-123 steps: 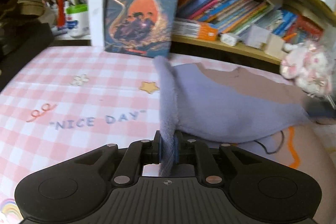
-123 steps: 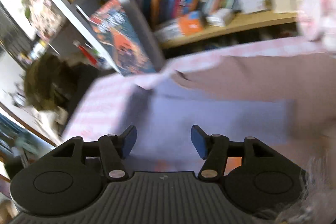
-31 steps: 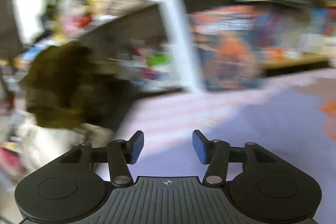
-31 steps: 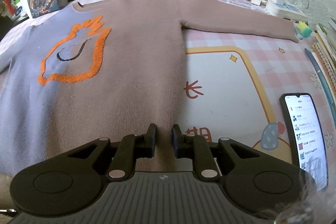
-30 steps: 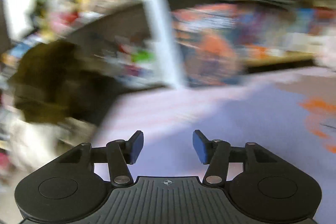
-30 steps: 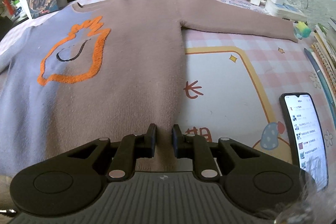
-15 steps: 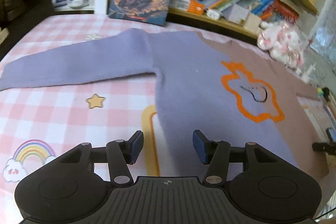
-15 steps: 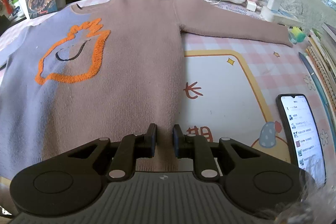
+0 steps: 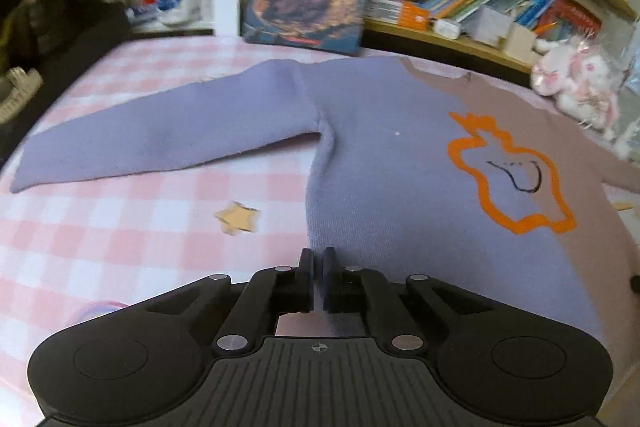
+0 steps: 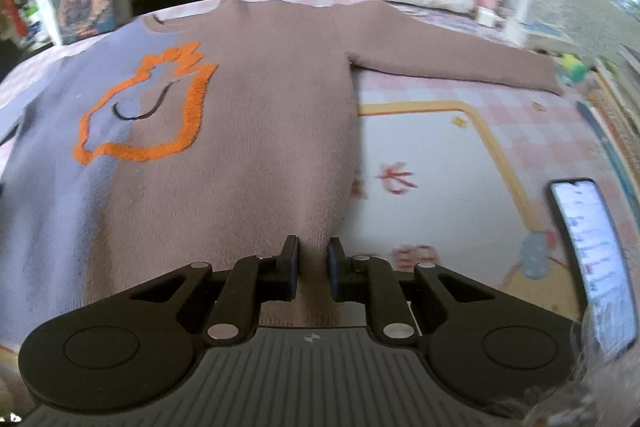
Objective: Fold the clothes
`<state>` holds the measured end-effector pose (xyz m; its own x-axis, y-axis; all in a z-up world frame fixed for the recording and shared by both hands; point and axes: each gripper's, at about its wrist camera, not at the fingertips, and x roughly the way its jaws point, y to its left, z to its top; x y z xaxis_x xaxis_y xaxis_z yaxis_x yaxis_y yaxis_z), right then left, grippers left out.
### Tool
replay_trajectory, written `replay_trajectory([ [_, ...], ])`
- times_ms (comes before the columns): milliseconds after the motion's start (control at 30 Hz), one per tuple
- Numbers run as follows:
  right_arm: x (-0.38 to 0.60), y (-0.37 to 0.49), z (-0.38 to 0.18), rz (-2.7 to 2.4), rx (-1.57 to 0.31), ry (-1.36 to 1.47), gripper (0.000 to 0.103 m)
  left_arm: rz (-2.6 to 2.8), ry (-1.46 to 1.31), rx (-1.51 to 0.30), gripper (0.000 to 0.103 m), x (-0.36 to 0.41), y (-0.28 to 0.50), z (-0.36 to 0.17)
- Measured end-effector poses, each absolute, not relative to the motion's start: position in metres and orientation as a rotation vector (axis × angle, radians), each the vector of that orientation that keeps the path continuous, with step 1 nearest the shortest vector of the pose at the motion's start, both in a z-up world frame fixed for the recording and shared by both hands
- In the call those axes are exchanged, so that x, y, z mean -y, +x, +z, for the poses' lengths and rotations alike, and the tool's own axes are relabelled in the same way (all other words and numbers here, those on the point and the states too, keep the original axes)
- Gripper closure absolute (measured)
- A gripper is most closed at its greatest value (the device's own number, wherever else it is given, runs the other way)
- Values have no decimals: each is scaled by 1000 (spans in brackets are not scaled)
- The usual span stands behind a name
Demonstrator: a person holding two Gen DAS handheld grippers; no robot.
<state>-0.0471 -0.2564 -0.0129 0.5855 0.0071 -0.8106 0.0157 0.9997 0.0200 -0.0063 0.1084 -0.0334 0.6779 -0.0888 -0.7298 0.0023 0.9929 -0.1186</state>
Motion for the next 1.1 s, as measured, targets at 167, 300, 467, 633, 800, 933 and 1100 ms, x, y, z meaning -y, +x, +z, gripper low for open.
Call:
replay_trajectory([
  [167,231,-41,-14,66,-942,-22,89,-34,-103,-822,100,-116,-8,-32],
  [300,242,-43,-15,53,-944,-4,89,-51,-86,-817,100,-113,-11,-32],
  [467,249,-45,-15,45,-949,10,89,-72,-77,-811,99,-113,-13,-32],
  [633,245,-47,-16,31,-930,-17,89,-73,-58,-803,98,-111,-14,-31],
  [800,247,-48,-16,20,-928,-12,85,-40,-77,-777,94,-108,-22,-24],
  [933,253,-51,-11,21,-900,17,61,-22,-98,-737,89,-102,-32,-15],
  [1100,261,-57,2,27,-835,58,45,-23,-89,-719,83,-83,-43,-6],
])
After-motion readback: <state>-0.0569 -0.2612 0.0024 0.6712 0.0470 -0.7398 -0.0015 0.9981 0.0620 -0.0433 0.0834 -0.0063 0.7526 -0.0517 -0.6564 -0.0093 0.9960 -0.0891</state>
